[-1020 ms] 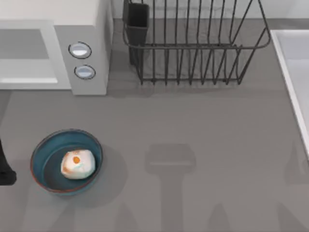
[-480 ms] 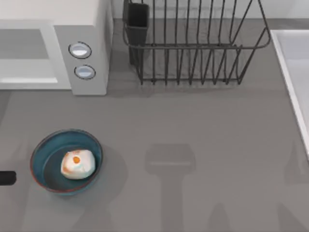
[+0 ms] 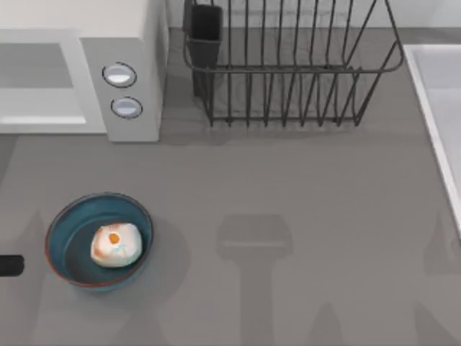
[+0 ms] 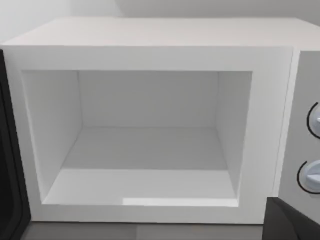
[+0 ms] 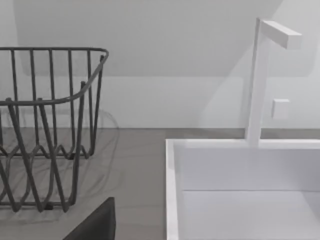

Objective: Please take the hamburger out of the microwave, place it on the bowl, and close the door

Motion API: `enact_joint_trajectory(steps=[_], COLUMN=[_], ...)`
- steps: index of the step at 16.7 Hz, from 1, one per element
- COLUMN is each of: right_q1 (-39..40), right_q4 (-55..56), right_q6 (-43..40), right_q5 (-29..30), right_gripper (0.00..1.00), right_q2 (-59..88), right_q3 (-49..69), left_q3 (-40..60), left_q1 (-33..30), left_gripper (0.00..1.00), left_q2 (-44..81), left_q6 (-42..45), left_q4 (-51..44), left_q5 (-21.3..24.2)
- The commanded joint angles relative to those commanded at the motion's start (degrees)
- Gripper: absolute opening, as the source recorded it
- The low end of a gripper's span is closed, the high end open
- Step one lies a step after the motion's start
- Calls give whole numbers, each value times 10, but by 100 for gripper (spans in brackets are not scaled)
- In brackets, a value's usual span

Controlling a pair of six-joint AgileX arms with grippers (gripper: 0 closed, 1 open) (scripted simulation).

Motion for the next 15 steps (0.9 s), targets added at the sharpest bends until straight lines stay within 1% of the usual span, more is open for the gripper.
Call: enact_joint_trajectory(steps=[2,4,6,9,11,13,15], right_q1=[0,0,0,0,0,0,0], right_q4=[0,0,0,0,0,0,0], right_q6=[0,0,0,0,0,0,0], right_q5=[0,0,0,0,0,0,0], right_gripper=[100,100,100,100,100,100,100], right_q2=[0,0,0,0,0,0,0], right_q3=[0,0,0,0,0,0,0], left_q3=[0,3,6,13,17,19,20], left_q1=[-2,-23,-68,-152,-196,-225,-233], left_gripper=[0,0,0,0,0,0,0], left_q2=[-1,-9,-24,-49,-63,-73,-75], left_q6=[0,0,-1,-1,-1,-1,-1], left_q4=[-1,-12,-31,-62,-80,-93,-96], left_q5=[-2,-23,-68,-152,-196,-225,-233])
